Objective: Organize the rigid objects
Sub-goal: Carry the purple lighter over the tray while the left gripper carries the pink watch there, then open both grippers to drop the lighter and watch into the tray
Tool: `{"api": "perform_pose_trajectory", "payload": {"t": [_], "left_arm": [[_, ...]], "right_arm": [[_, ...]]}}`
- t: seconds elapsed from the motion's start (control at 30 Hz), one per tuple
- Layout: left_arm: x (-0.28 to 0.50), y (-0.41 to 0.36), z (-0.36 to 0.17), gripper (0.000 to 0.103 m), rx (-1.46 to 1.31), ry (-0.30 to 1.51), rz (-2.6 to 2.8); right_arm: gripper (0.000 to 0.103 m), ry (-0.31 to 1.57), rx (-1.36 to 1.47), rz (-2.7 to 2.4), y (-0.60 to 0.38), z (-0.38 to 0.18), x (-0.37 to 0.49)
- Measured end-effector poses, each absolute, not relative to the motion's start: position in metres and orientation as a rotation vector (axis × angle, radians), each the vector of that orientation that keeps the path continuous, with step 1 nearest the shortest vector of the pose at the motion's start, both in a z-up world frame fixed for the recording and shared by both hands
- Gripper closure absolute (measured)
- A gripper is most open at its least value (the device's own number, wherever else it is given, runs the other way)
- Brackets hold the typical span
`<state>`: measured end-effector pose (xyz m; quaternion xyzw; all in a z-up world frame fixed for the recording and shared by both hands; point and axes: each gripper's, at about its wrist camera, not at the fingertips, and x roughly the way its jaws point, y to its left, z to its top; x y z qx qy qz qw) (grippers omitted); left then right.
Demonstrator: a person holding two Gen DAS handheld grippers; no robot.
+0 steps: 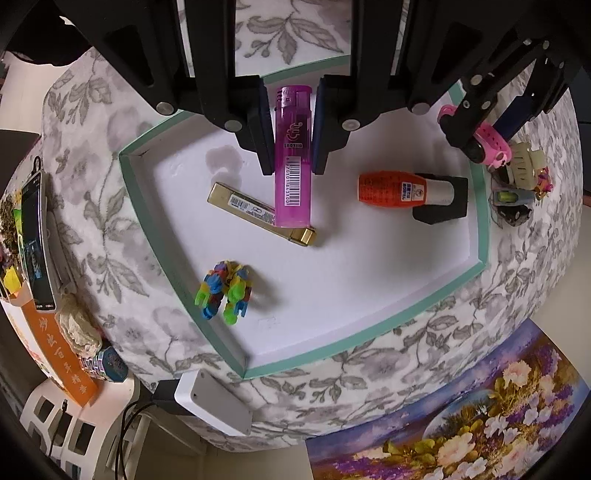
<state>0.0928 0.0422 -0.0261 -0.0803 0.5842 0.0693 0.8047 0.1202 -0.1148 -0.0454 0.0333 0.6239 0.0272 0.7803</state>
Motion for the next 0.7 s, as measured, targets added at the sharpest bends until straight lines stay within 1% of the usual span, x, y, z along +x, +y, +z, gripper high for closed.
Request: {"api": "perform_pose_trajectory", "payload": {"t": [0.07,0.13,0.17,0.23,0.27,0.3,0.37,0.43,0.47,0.53,0.57,0.6,0.63,0.67,0.7], "left_arm": [[0.094,0.041,-0.031,0.044,-0.166,1.266,0.149],[0.094,0.041,-0.033,0.038,-0.163,1.276,0.15],[0.094,0.04,-0.034,0.033,-0.158,1.278,0.151],[0.095,0.04,-0.033,0.031,-0.156,1.276,0.153],[0.095,0.04,-0.033,0.031,-0.157,1.276,0.151],[0.095,0.04,-0.033,0.03,-0.157,1.277,0.149],[0.096,0.04,-0.033,0.029,-0.152,1.28,0.15],[0.096,0.04,-0.033,0.024,-0.141,1.282,0.154],[0.096,0.041,-0.031,0.019,-0.141,1.276,0.158],[0.096,0.045,-0.027,0.018,-0.151,1.262,0.165],[0.095,0.047,-0.026,0.018,-0.154,1.257,0.168],[0.095,0.05,-0.024,0.015,-0.16,1.248,0.176],[0.096,0.052,-0.022,0.012,-0.164,1.242,0.185],[0.096,0.056,-0.021,0.002,-0.17,1.234,0.199],[0.096,0.059,-0.02,0.0,-0.176,1.227,0.208]], "right_arm": [[0.082,1.348,0.079,0.047,-0.116,-0.045,0.121],[0.082,1.347,0.088,0.039,-0.118,-0.045,0.121],[0.081,1.345,0.092,0.033,-0.119,-0.044,0.121],[0.078,1.345,0.092,0.023,-0.12,-0.044,0.122],[0.072,1.343,0.094,0.017,-0.121,-0.043,0.122],[0.063,1.342,0.095,0.012,-0.122,-0.043,0.122],[0.056,1.335,0.091,0.001,-0.122,-0.042,0.122],[0.049,1.334,0.089,-0.002,-0.123,-0.042,0.123],[0.044,1.333,0.09,-0.005,-0.123,-0.042,0.123],[0.04,1.328,0.092,-0.014,-0.125,-0.042,0.124],[0.037,1.326,0.092,-0.02,-0.125,-0.042,0.124],[0.034,1.324,0.091,-0.027,-0.126,-0.042,0.123],[0.032,1.322,0.089,-0.034,-0.126,-0.042,0.123],[0.031,1.321,0.084,-0.043,-0.127,-0.043,0.124],[0.03,1.321,0.082,-0.047,-0.127,-0.043,0.123]]}}
